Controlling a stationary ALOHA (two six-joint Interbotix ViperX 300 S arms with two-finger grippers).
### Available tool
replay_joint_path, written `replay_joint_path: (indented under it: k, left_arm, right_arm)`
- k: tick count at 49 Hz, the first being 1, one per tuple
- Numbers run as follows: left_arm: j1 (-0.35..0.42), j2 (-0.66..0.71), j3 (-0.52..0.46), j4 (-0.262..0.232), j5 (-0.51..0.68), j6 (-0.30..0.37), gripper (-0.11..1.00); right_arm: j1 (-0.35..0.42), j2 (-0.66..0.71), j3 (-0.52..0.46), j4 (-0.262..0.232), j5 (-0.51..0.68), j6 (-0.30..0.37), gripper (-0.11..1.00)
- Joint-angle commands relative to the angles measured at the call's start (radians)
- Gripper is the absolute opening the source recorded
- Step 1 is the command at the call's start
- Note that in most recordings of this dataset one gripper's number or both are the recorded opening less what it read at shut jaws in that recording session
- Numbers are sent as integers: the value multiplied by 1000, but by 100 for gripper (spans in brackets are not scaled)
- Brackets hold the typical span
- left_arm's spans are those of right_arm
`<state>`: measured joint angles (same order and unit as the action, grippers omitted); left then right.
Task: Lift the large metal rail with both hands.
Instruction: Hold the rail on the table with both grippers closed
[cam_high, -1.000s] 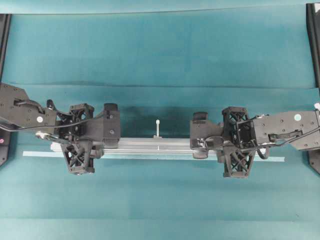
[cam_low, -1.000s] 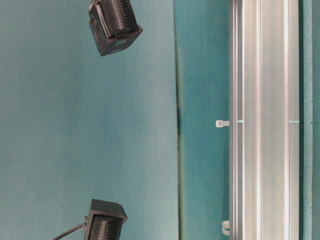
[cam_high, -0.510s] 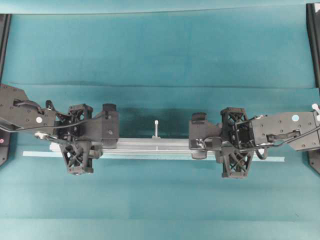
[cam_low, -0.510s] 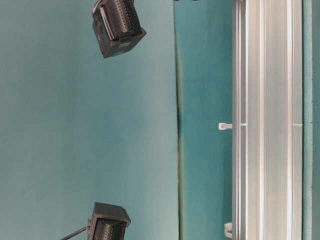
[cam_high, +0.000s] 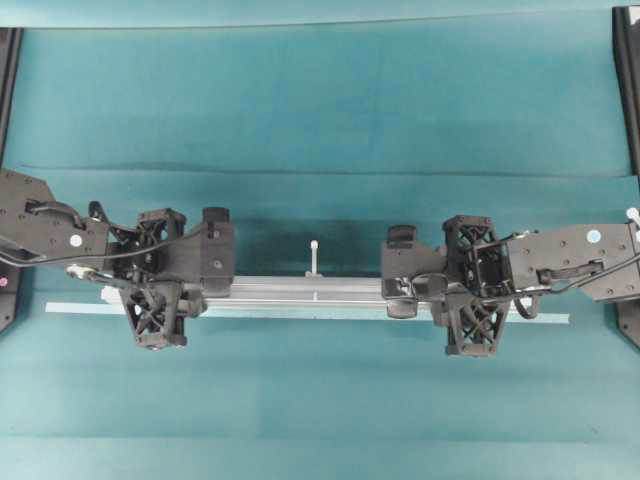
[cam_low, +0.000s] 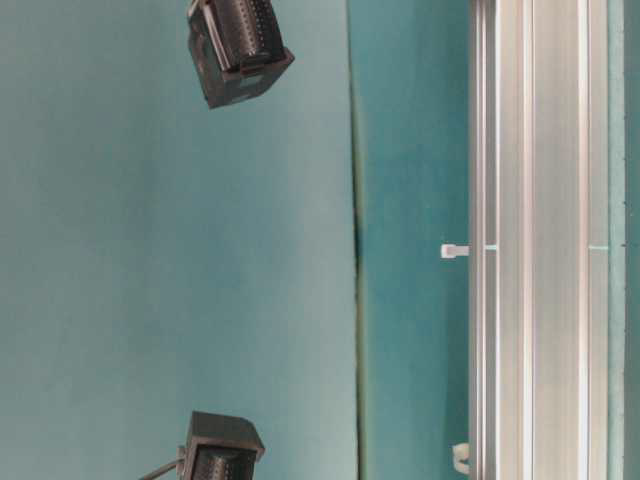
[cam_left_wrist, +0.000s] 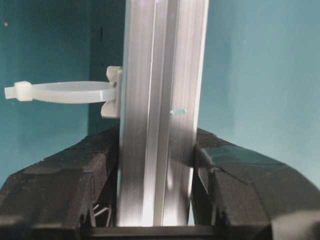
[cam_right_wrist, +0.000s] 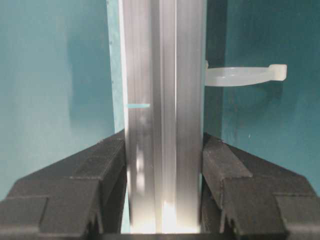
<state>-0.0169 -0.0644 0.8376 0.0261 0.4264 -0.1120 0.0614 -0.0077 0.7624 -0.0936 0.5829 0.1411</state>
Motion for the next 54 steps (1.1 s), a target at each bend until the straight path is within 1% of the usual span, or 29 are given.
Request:
replay_joint_path:
  k: [1, 13, 19, 39, 40, 41, 46, 48, 49, 51, 54]
  left_arm:
    - [6, -8, 2, -5, -2, -3, 36]
    - [5, -9, 9, -5, -3, -2, 36]
    - [6, -6, 17, -5, 3, -12, 36]
    - [6, -6, 17, -5, -12, -12, 36]
    - [6, -6, 17, -5, -14, -12, 36]
    - [6, -6, 17, -5, -14, -12, 36]
    - [6, -6, 17, -5, -21, -12, 36]
    - [6, -6, 17, -5, -25, -12, 36]
    - [6, -6, 18, -5, -26, -12, 38]
    - [5, -6, 20, -5, -28, -14, 48]
    - [0, -6, 21, -5, -35, -11, 69]
  right_arm:
    - [0, 6, 6, 2, -26, 6, 39]
    - [-2, 2, 28, 6, -49, 37, 39]
    - [-2, -2, 32, 9, -60, 48, 39]
    - [-2, -2, 35, 8, -61, 46, 40]
    - [-2, -2, 35, 9, -61, 48, 41]
    - [-2, 0, 35, 9, -58, 48, 44]
    - [-2, 3, 34, 17, -49, 49, 74]
    - [-2, 3, 35, 18, -46, 49, 83]
    - [-2, 5, 35, 18, -46, 48, 85]
    - [-2, 3, 38, 18, -49, 46, 88]
    - [-2, 2, 41, 18, -54, 48, 89]
